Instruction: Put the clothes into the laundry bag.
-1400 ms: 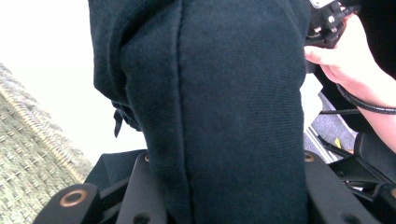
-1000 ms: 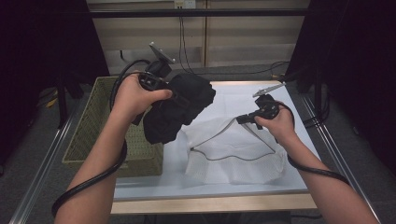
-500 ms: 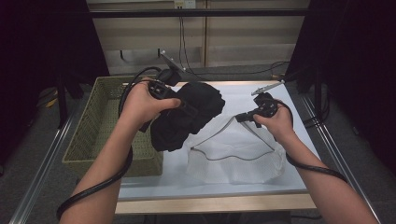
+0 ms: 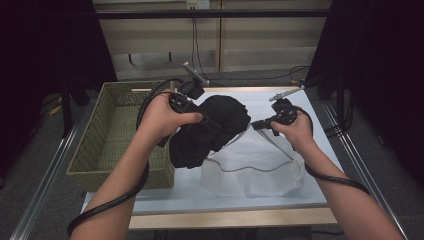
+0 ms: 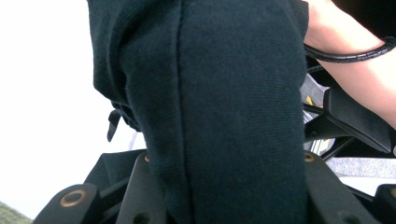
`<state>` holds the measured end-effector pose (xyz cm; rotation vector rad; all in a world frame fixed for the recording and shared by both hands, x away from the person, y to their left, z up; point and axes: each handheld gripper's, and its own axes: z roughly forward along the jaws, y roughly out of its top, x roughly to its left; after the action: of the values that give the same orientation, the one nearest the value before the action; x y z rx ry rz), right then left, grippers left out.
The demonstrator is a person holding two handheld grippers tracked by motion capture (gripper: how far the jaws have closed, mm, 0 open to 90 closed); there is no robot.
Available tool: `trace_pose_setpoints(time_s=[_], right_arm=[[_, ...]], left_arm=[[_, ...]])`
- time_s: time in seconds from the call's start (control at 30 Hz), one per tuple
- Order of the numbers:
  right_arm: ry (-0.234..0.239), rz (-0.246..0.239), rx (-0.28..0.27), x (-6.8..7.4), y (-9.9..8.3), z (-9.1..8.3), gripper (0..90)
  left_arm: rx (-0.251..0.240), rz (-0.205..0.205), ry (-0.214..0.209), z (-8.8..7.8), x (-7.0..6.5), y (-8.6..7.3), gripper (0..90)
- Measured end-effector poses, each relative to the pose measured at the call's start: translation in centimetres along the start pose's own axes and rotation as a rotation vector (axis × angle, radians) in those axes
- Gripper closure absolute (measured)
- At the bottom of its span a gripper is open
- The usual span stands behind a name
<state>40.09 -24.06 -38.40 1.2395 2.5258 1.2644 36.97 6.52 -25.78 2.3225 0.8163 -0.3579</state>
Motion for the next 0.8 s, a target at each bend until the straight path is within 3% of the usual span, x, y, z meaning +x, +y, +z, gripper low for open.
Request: trace_pose_setpoints(time_s=[0.27, 0.6, 0.8], right_arm=[[0.002, 0.001, -0.005, -0.1, -0.1, 0.0, 90.0], [0.002, 0.004, 0.001, 0.0, -0.2, 0.3, 90.0], [0.004, 0.005, 0.005, -0.1, -0.2, 0.4, 90.0]], left_arm=[[0.029, 0.033, -0.038, 1.5, -0.2, -0.1, 65.4], [0.035, 0.04, -0.079, 2.9, -0.4, -0.1, 65.4], [0.035, 0.047, -0.069, 2.3, -1.1, 0.2, 65.4]])
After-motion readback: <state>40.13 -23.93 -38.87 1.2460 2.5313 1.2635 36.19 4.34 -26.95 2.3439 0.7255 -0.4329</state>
